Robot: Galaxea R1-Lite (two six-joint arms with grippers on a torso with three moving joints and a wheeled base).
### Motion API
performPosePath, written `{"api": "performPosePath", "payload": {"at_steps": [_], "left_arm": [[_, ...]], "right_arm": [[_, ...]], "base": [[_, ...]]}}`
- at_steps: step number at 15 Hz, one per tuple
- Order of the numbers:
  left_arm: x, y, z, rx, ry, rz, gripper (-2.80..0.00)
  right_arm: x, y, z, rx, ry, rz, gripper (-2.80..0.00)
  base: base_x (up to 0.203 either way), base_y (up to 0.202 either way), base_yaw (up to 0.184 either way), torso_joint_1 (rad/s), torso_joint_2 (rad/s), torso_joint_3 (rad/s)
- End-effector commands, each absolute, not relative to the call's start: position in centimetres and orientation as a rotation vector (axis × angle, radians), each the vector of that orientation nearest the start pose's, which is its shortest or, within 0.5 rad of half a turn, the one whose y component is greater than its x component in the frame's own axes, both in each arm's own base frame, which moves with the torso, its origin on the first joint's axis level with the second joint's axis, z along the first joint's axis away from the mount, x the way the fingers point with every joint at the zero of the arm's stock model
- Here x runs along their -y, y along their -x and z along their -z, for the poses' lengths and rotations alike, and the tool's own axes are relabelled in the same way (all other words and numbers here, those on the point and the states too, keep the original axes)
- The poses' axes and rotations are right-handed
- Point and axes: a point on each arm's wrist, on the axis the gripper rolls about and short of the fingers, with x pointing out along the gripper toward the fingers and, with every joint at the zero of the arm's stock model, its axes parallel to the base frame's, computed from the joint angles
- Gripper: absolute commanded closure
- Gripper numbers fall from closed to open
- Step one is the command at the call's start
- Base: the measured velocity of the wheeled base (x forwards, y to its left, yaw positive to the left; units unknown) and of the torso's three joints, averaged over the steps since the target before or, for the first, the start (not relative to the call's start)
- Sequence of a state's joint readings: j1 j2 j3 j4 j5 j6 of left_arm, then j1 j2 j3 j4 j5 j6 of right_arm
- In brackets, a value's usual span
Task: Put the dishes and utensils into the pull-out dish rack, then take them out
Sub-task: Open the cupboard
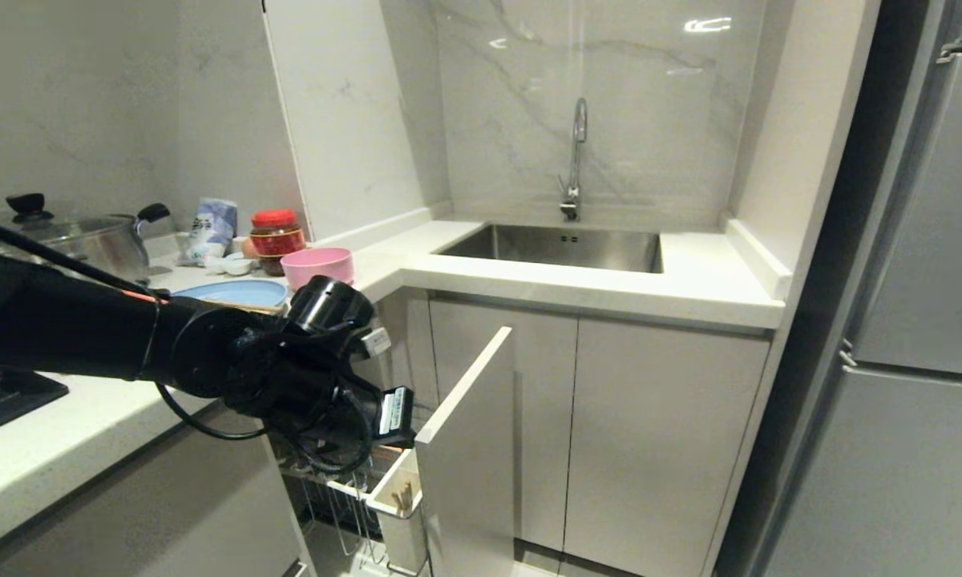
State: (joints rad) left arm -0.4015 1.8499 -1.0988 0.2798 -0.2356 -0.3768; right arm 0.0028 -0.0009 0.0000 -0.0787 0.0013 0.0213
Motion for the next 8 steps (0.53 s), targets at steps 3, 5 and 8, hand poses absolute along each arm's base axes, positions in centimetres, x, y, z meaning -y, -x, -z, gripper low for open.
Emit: {"api": "performPosePath", "payload": {"at_steps": [3,5,8], "left_arm": [[14.0,-27.6,-13.9,-1.152,0.258,0.429,0.0],[14.6,-27.2,-13.9,-1.162,0.265,0.436,0.0],[15.3,-26.9,-13.9,-1.164,0.293,0.449,0.0]], "right_arm": [[0.0,2.1,-7.6,0.055,-0.022,-0.005,0.0],[0.0,2.1,-7.6,0.055,-0.022,-0.005,0.0],[0.0,2.1,-7.6,0.054,-0.022,-0.005,0.0]], "base": [[0.0,0.0,0.0,0.0,0.0,0.0],[0.0,0.0,0.0,0.0,0.0,0.0],[0.0,0.0,0.0,0.0,0.0,0.0]]}}
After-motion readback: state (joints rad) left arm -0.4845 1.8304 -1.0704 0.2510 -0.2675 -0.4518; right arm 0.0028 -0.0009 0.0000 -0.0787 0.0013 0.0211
